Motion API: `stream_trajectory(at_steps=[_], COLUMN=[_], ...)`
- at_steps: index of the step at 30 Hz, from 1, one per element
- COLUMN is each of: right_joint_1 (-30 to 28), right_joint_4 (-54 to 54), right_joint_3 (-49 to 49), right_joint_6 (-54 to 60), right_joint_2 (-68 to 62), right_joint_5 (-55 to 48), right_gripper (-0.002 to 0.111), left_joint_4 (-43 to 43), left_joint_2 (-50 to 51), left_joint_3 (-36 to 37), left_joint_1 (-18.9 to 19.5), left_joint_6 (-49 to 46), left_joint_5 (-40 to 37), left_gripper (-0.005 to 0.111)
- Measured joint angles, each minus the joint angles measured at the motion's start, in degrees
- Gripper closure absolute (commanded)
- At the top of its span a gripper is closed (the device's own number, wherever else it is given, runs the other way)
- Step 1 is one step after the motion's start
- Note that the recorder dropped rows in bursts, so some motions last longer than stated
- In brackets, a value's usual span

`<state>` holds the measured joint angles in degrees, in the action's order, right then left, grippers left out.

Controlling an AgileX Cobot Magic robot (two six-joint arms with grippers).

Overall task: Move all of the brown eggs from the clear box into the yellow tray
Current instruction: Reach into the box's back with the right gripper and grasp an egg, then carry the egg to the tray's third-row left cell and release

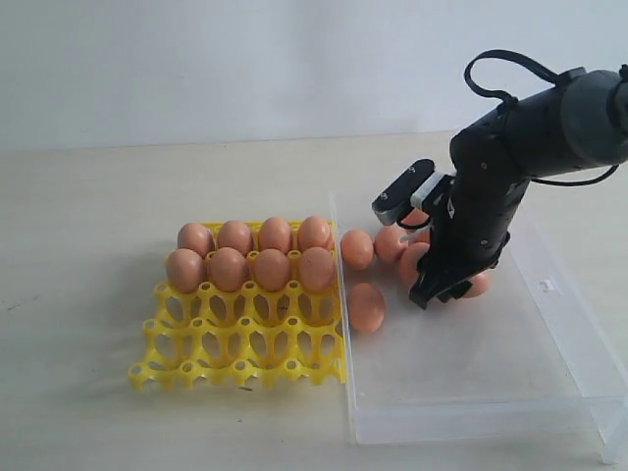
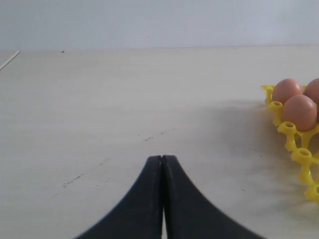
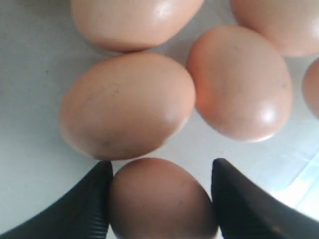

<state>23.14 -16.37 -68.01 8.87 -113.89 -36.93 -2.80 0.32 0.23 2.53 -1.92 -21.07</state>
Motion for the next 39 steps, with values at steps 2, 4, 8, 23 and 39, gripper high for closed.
stream_trajectory(at_steps=[2, 4, 8, 23, 39], right_joint_1=[0.00, 0.00, 0.97, 18.30, 18.81], right_joint_4=[0.00, 0.32, 6.07, -0.28, -18.80], right_joint_3=[0.00, 0.00, 0.00, 5.12, 5.12], right_joint_6=[-0.83, -2.53, -6.45, -35.63, -61.89], right_joint_2=[1.80, 4.63, 10.61, 6.65, -6.60], right_joint_5=[0.28, 1.72, 10.06, 56.57, 77.27], right_gripper=[0.108, 0.108, 0.108, 0.108, 0.108], left_joint_4=[0.00, 0.00, 0.00, 0.00, 0.00], left_joint_2=[0.00, 0.00, 0.00, 0.00, 0.00], left_joint_3=[0.00, 0.00, 0.00, 0.00, 0.00], left_joint_1=[0.00, 0.00, 0.00, 0.00, 0.00], left_joint_6=[0.00, 0.00, 0.00, 0.00, 0.00], left_joint_5=[0.00, 0.00, 0.00, 0.00, 0.00], left_gripper=[0.107, 0.107, 0.107, 0.107, 0.107])
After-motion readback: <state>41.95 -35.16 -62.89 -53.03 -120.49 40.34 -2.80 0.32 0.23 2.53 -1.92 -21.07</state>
